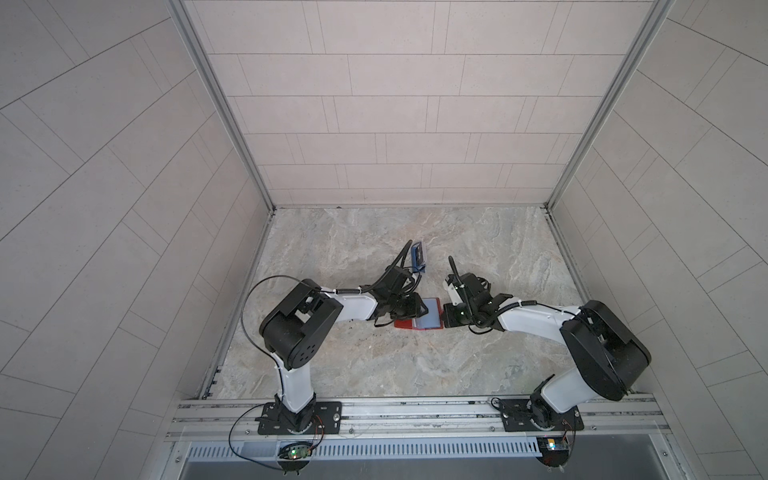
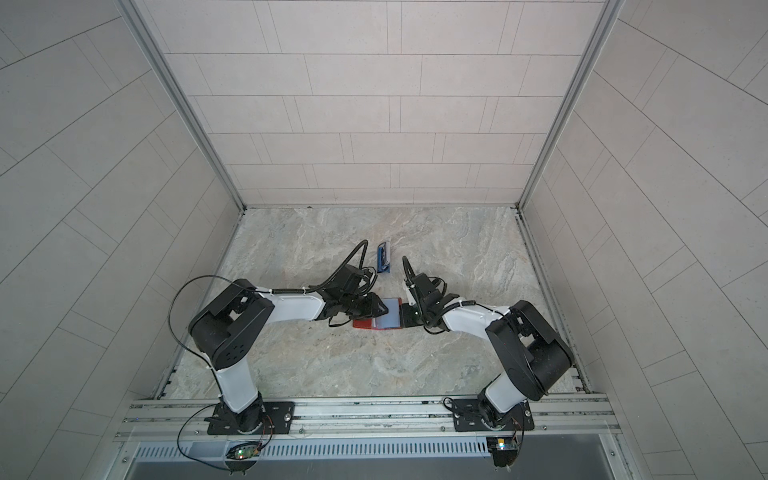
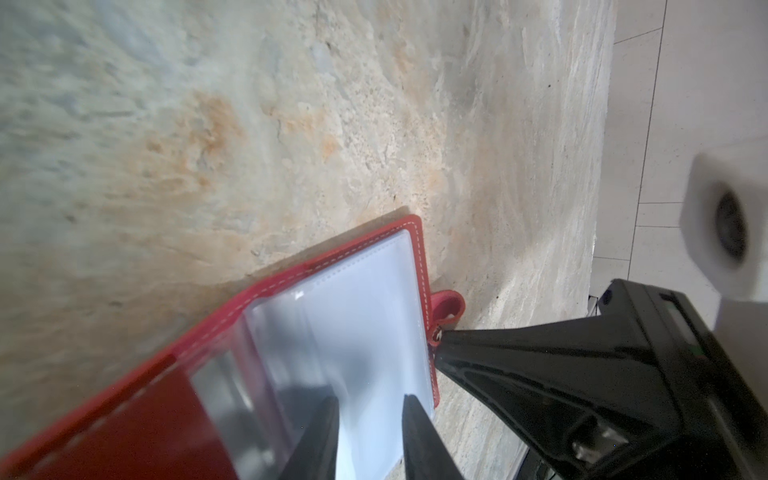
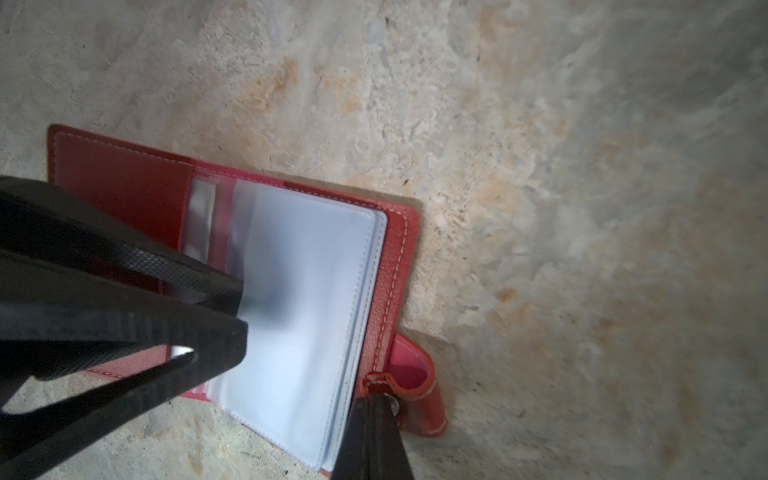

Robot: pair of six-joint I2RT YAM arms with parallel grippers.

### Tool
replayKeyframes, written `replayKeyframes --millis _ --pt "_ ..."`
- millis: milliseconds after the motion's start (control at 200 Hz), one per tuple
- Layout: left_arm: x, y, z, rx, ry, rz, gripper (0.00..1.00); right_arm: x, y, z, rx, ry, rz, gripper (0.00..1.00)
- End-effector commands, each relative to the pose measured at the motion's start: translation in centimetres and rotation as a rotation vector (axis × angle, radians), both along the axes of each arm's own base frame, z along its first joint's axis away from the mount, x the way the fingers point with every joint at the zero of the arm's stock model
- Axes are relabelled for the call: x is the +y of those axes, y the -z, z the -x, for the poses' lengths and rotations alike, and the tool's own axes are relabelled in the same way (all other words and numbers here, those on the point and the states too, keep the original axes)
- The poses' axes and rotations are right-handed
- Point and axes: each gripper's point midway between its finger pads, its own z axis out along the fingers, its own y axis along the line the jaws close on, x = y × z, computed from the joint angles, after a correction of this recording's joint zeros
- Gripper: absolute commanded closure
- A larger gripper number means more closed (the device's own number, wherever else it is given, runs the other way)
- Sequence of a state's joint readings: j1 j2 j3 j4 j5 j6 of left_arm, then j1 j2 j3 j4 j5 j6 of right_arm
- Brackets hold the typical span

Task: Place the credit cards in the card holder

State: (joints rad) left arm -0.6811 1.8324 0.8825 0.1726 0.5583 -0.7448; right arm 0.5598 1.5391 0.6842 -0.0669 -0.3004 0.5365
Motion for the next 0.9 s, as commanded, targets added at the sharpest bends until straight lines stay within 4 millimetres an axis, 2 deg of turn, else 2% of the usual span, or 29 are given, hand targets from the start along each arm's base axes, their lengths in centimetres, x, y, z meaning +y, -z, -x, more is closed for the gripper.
replayKeyframes --millis 0,100,230,320,395,480,611,766,896 --pt "-0.3 0.2 -0.2 0.009 -0.006 0.017 0.71 -0.1 0.5 -0.2 0.014 0.016 0.003 1.00" --pt "-0.2 0.5 -0.2 0.011 -0.010 0.010 0.75 -0.1 0.5 -0.1 0.014 0.016 0.003 1.00" --pt "0.3 0.5 -0.2 0.002 -0.023 -0.012 0.87 -0.5 -0.1 -0.3 -0.008 0.028 0.014 1.00" --pt "0.7 0.1 -0.2 -0.015 -0.025 -0.032 0.89 -1.2 -0.8 -0.5 -0.037 0.041 0.040 1.00" --pt "0.8 -0.1 -0.2 -0.023 -0.024 -0.040 0.94 -1.9 -1.6 -0.6 -0.064 0.053 0.072 0.92" --pt "0.9 -0.2 -0.2 -0.026 -0.025 -0.039 0.94 -2.6 -2.5 -0.8 -0.097 0.058 0.103 0.87" --pt "0.9 -0.5 -0.3 -0.034 -0.032 -0.036 0.94 -3.2 -4.0 -0.9 -0.139 0.055 0.124 0.73" --pt "0.9 -1.1 -0.3 -0.046 -0.033 -0.022 0.94 -1.7 -4.9 -0.5 -0.139 -0.020 0.065 0.74" --pt "1.0 -1.3 -0.2 -0.053 -0.033 -0.019 0.94 0.3 -4.9 0.1 -0.104 -0.085 -0.028 0.83"
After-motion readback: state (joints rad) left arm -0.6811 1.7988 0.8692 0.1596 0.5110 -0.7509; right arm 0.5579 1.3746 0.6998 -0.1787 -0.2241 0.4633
